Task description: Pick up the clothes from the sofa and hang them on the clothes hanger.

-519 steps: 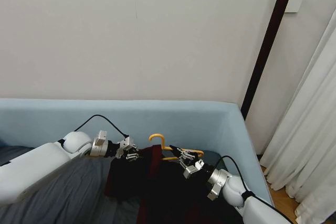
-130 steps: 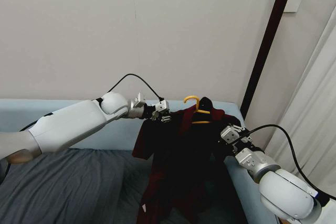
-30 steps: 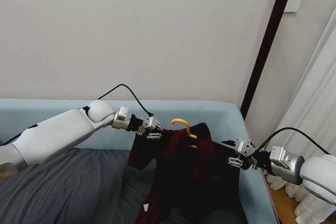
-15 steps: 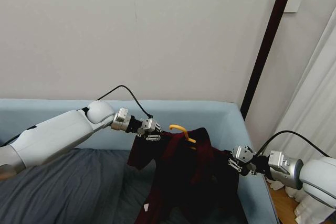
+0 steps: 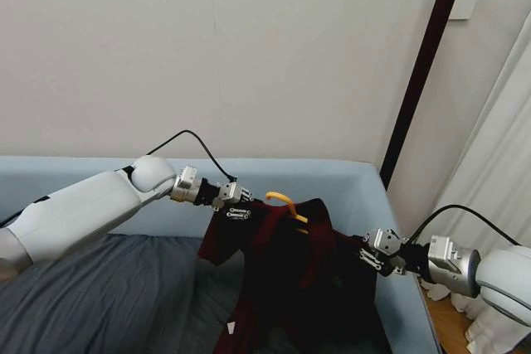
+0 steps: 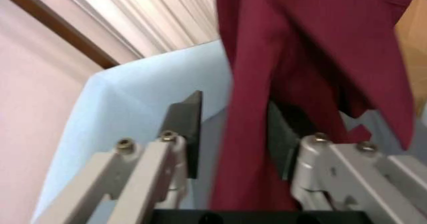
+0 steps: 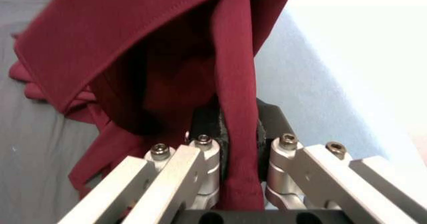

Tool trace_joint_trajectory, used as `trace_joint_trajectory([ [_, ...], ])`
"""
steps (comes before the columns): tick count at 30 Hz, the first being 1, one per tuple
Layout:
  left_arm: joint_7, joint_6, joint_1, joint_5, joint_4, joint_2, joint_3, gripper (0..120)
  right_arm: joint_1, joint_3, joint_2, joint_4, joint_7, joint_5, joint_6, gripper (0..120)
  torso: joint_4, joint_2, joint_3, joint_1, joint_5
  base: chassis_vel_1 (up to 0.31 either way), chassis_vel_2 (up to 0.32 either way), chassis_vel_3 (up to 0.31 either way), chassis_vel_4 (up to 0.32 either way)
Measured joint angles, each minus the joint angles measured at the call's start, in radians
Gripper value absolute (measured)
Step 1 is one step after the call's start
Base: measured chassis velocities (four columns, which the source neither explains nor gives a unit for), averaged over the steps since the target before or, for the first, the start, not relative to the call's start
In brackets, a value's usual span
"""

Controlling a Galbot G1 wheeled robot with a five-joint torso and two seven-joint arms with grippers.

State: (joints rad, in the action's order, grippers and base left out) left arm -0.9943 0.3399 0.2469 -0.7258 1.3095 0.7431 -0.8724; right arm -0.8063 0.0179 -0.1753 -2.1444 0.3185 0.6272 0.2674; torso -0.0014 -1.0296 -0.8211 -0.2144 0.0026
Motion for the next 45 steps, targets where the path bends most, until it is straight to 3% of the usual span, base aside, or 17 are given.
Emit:
trace_joint_trajectory([
  [8,0.008,0.012,-0.001,-0.031,-0.018,-0.042,0.048,74,0.008,0.018,0.009,0.005,-0.007,0.098,-0.005,8,0.0,0.0,0.0,0.0,-0.0001,0.0,0.0,0.0,0.0],
  [10,0.011,0.012,-0.004,-0.039,-0.015,-0.05,0.054,77,0.007,0.018,0.004,0.002,-0.013,0.117,-0.002,8,0.0,0.0,0.0,0.0,-0.0001,0.0,0.0,0.0,0.0],
  [13,0.022,0.013,-0.016,-0.062,-0.001,-0.08,0.075,94,0.002,0.019,-0.018,-0.001,-0.034,0.178,0.005,8,0.0,0.0,0.0,0.0,-0.0002,0.0,0.0,0.0,0.0],
  [22,0.038,0.007,-0.047,-0.094,0.038,-0.143,0.125,112,-0.013,0.014,-0.069,0.004,-0.065,0.236,0.016,8,-0.0001,0.0,0.0,0.0,0.0,0.0,0.0,0.0,0.0],
  [29,0.062,-0.018,-0.154,-0.119,0.092,-0.218,0.272,115,-0.013,0.022,-0.103,0.02,-0.078,0.267,-0.001,8,-0.0001,0.0,0.0,0.0,-0.0001,0.0,0.0,0.0,0.0],
  [33,0.138,-0.061,-0.3,-0.145,0.179,-0.303,0.411,112,-0.018,0.036,-0.146,0.024,-0.099,0.288,-0.021,8,0.0,0.0,0.0,0.0,-0.0004,0.0,0.0,0.0,0.0],
  [34,0.138,-0.061,-0.3,-0.145,0.179,-0.303,0.411,112,-0.018,0.036,-0.146,0.024,-0.099,0.288,-0.021,8,0.0,0.0,0.0,0.0,-0.0004,0.0,0.0,0.0,0.0],
  [37,0.267,-0.099,-0.399,-0.182,0.283,-0.382,0.464,108,-0.007,0.042,-0.18,0.025,-0.118,0.299,-0.03,8,0.0007,0.0,0.0,0.0,-0.0001,0.0,0.0,0.0,0.0],
  [42,0.392,-0.138,-0.479,-0.22,0.374,-0.408,0.502,101,-0.006,0.067,-0.196,0.014,-0.133,0.316,-0.03,8,0.0002,0.0,0.0,0.0,-0.0001,0.0,0.0,0.0,0.0],
  [45,0.531,-0.182,-0.564,-0.268,0.455,-0.405,0.55,100,-0.006,0.106,-0.206,0.008,-0.15,0.343,-0.027,8,-0.0003,0.0,0.0,0.0,0.0001,0.0,0.0,0.0,0.0],
])
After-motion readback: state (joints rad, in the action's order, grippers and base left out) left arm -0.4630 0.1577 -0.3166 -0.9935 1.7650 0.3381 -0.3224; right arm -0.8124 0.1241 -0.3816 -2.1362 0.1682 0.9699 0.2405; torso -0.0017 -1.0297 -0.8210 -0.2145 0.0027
